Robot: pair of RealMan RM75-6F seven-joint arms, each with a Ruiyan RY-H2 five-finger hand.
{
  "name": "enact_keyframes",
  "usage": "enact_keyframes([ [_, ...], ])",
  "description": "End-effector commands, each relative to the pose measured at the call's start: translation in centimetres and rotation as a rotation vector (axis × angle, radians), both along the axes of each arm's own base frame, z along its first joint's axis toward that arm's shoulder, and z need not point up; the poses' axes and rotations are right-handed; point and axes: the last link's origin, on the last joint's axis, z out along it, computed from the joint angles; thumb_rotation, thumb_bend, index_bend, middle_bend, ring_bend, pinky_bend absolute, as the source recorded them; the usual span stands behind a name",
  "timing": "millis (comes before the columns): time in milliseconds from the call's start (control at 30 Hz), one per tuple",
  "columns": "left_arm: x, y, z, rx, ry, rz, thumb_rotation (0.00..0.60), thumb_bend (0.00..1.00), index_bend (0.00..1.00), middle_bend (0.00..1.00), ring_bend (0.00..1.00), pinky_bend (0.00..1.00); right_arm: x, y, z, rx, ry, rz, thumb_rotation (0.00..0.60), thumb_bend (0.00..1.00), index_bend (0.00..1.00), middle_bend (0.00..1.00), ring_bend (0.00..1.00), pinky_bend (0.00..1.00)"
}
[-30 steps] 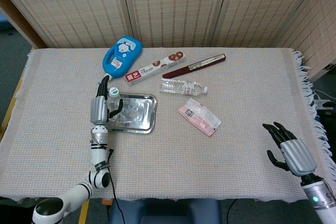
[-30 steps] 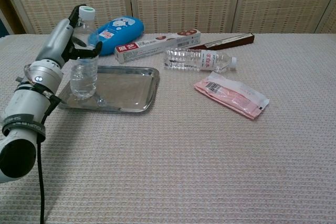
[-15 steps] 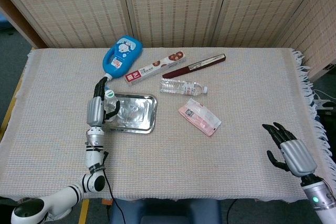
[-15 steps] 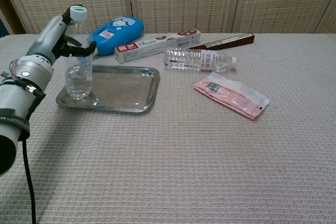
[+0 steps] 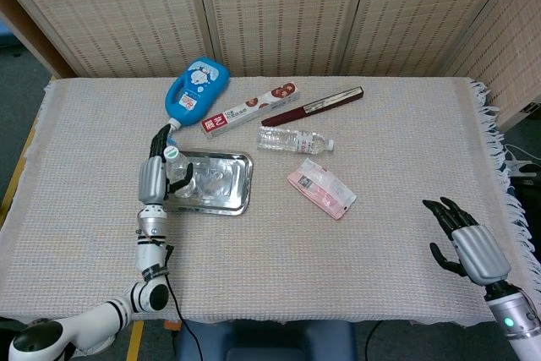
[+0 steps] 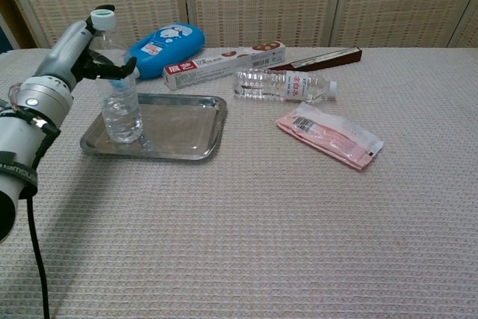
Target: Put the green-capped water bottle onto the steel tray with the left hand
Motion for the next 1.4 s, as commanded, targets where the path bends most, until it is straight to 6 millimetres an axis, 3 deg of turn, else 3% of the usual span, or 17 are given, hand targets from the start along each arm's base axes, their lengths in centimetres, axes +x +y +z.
enact_keyframes([
  [33, -0.2, -0.1, -0.2, -0.014, 0.006, 0.007, 0.600, 0.40, 0.00, 0.00, 0.00, 0.29, 0.0, 0.0, 0.0, 0.001, 0.001, -0.001, 0.600, 0.25, 0.01, 0.09, 0.00, 0.20],
  [400, -1.2, -0.1, -0.3, -0.096, 0.078, 0.059, 0.600, 0.38, 0.00, 0.00, 0.00, 0.29, 0.0, 0.0, 0.1, 0.000, -0.001, -0.001, 0.600, 0.25, 0.01, 0.09, 0.00, 0.20],
  [933, -3.5, -0.1, 1.3, -0.130, 0.097, 0.142, 0.600, 0.36, 0.00, 0.00, 0.00, 0.29, 0.0, 0.0, 0.0, 0.004, -0.001, -0.002, 0.600, 0.25, 0.01, 0.09, 0.00, 0.20],
  [1400, -2.9, -0.5, 1.4, -0.168, 0.106, 0.130, 0.600, 0.34, 0.00, 0.00, 0.00, 0.29, 0.0, 0.1, 0.0, 0.003, -0.003, 0.001, 0.600, 0.25, 0.01, 0.09, 0.00, 0.20],
])
